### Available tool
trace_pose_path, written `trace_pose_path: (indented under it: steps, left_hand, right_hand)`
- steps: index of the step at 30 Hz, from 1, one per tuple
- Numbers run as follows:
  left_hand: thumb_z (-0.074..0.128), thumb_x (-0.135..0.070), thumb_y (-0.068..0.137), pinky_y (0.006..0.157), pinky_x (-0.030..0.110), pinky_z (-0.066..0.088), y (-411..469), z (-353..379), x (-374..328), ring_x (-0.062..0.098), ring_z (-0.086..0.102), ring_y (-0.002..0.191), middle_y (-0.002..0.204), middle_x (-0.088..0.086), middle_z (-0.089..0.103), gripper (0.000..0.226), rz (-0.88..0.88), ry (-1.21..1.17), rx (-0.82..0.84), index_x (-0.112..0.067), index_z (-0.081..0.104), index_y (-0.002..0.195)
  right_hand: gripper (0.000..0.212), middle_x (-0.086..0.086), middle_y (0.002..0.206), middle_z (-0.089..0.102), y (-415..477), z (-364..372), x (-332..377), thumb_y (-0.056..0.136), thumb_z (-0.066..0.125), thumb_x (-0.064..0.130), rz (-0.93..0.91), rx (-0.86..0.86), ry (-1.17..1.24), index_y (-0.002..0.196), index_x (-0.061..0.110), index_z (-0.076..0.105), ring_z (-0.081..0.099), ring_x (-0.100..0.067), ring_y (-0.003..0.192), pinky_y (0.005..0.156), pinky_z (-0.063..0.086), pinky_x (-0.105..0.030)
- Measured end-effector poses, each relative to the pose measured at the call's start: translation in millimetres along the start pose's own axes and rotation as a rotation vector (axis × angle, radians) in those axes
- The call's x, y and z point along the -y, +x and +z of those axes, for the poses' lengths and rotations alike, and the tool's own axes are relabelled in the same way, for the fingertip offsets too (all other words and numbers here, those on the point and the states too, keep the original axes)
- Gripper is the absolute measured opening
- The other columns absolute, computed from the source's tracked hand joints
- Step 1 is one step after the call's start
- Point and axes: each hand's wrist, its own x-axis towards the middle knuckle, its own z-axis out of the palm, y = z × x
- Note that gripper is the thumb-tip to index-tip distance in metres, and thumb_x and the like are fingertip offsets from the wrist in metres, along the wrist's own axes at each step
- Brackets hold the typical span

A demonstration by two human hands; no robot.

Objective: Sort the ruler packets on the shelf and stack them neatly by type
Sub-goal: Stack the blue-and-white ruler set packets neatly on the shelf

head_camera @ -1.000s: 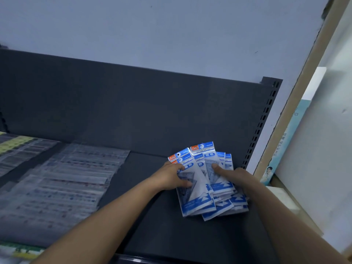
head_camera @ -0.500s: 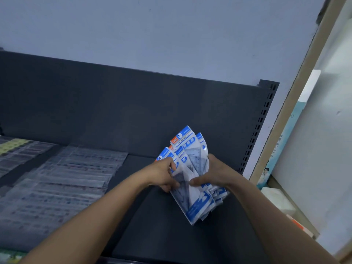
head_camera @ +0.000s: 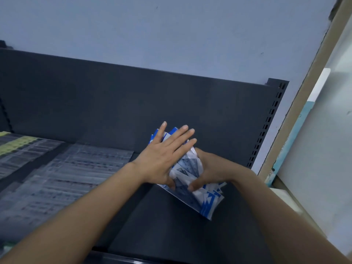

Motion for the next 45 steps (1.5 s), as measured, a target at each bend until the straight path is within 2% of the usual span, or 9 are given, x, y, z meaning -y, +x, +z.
trace_pose_path:
  steps: [6,11,14,18,24,28,32,41,45]
  left_hand:
    - [0.065,-0.082,0.051,0.107,0.038,0.028,1.3,6.0,1.4,0.018,0.045,0.122,0.133,-0.005,0.039,0.123,-0.122,-0.232,0.316,-0.024,0.019,0.148]
    - [0.069,-0.08,0.049,0.117,0.045,-0.003,2.6,11.8,1.3,0.015,0.01,0.145,0.154,-0.006,0.021,0.131,-0.092,-0.366,0.375,-0.02,0.014,0.151]
    - [0.072,-0.078,0.044,0.117,0.043,0.01,8.6,12.2,1.4,0.013,0.041,0.124,0.127,-0.008,0.044,0.118,-0.119,-0.437,0.416,-0.024,0.029,0.141]
    - [0.07,-0.081,0.04,0.092,0.034,0.034,10.2,13.9,-2.3,0.01,0.049,0.087,0.096,-0.011,0.044,0.088,-0.186,-0.404,0.391,-0.025,0.046,0.103]
    - [0.073,-0.077,0.046,0.066,0.034,0.048,8.1,6.1,-10.0,0.015,0.055,0.073,0.085,-0.01,0.055,0.083,-0.286,-0.431,0.406,-0.022,0.039,0.098]
    - [0.07,-0.075,0.054,0.07,0.032,0.042,7.6,5.6,-22.2,0.018,0.059,0.09,0.103,-0.008,0.06,0.087,-0.368,-0.351,0.232,-0.027,0.039,0.12]
    - [0.073,-0.073,0.049,0.095,0.047,0.036,4.5,5.3,-17.7,0.021,0.052,0.114,0.122,-0.007,0.054,0.11,-0.354,-0.393,0.43,-0.034,0.025,0.14]
    - [0.082,-0.051,0.057,0.073,0.034,0.05,7.2,5.2,-14.7,0.017,0.058,0.096,0.108,-0.009,0.057,0.096,-0.272,-0.414,0.447,-0.036,0.028,0.135]
    - [0.075,-0.045,0.065,0.066,0.029,0.043,10.9,5.5,-19.1,0.021,0.059,0.096,0.104,-0.007,0.06,0.074,-0.271,-0.316,0.249,-0.03,0.037,0.127]
  right_hand:
    - [0.101,0.011,0.118,0.061,-0.4,7.2,-20.3,0.058,0.089,0.038,0.079,0.028,0.204,0.14,0.03,0.031,0.065,-0.009,0.101,0.093,0.054,-0.037]
    - [0.082,0.002,0.112,0.066,-1.3,11.0,-31.5,0.068,0.084,0.017,0.102,0.01,0.304,0.134,0.024,0.036,0.07,-0.016,0.095,0.088,0.057,-0.041]
    - [0.065,0.0,0.104,0.07,-3.0,14.7,-33.5,0.07,0.082,0.012,0.064,0.007,0.369,0.122,0.026,0.045,0.072,-0.017,0.09,0.081,0.059,-0.038]
    - [0.043,0.005,0.093,0.073,-12.0,19.6,-37.7,0.072,0.082,0.006,0.015,0.054,0.429,0.103,0.026,0.059,0.07,-0.009,0.086,0.077,0.056,-0.025]
    - [0.052,0.006,0.094,0.071,-12.9,16.7,-40.7,0.065,0.083,0.01,0.054,-0.048,0.315,0.102,0.031,0.054,0.069,-0.009,0.085,0.079,0.057,-0.027]
    - [0.065,0.002,0.1,0.069,-9.0,18.2,-51.4,0.06,0.082,0.006,0.0,-0.254,0.423,0.111,0.034,0.053,0.069,-0.014,0.09,0.081,0.058,-0.032]
    - [0.074,0.002,0.114,0.065,-10.4,33.8,-72.4,0.066,0.083,-0.001,0.06,-0.278,0.623,0.126,0.024,0.049,0.069,-0.013,0.095,0.083,0.056,-0.025]
    - [0.076,0.005,0.116,0.067,-11.2,51.8,-76.7,0.064,0.082,-0.009,-0.022,-0.196,0.657,0.125,0.021,0.049,0.065,-0.014,0.109,0.091,0.054,-0.03]
    - [0.073,0.009,0.109,0.069,-10.6,49.6,-69.9,0.059,0.086,-0.002,-0.042,-0.419,0.545,0.118,0.028,0.053,0.066,-0.011,0.105,0.084,0.054,-0.025]
